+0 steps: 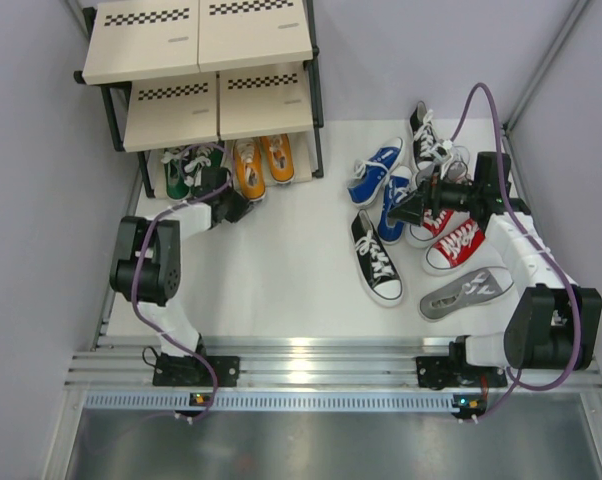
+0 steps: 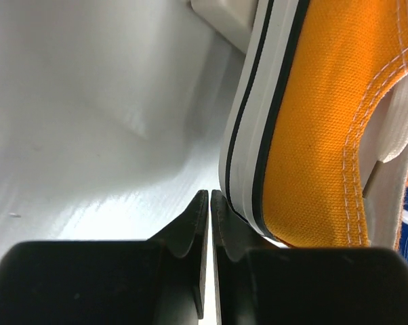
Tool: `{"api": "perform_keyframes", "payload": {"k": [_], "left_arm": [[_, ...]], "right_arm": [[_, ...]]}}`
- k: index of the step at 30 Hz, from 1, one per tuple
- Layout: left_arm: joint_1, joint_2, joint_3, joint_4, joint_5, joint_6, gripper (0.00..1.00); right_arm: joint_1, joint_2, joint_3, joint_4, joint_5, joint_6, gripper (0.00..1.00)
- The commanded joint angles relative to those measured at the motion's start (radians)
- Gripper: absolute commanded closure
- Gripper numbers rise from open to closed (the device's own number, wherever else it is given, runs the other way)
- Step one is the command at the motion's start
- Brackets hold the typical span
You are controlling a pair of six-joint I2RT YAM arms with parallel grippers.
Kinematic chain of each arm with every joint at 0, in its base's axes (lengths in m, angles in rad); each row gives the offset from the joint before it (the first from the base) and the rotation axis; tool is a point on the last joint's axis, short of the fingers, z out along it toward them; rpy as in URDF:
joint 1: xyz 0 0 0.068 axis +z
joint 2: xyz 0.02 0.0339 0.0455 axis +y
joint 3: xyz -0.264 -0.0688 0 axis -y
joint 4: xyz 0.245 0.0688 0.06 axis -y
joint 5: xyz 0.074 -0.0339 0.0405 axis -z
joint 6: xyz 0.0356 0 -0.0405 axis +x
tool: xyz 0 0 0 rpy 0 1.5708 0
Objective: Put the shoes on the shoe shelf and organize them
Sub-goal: Place the shoe at the shoe shelf.
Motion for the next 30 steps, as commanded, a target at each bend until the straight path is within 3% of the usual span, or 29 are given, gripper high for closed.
{"api": "perform_keyframes", "payload": {"k": [1, 10, 30], "left_arm": [[0.027, 0.01, 0.066, 0.024, -0.013, 0.038, 0.9], [0.057, 0.067, 0.149, 0.019, 0.068, 0.079, 0.88], [0.057, 0.183, 0.321, -0.066, 0.039, 0.07, 0.85]], "right_arm": [[-0.014, -0.003, 0.025, 0.013, -0.014, -0.033, 0.01], [-0.014, 0.004, 0.048, -0.027, -0.016, -0.058, 0.0], [-0.014, -0.003, 0.061, -0.07, -0.008, -0.09, 0.0]]}}
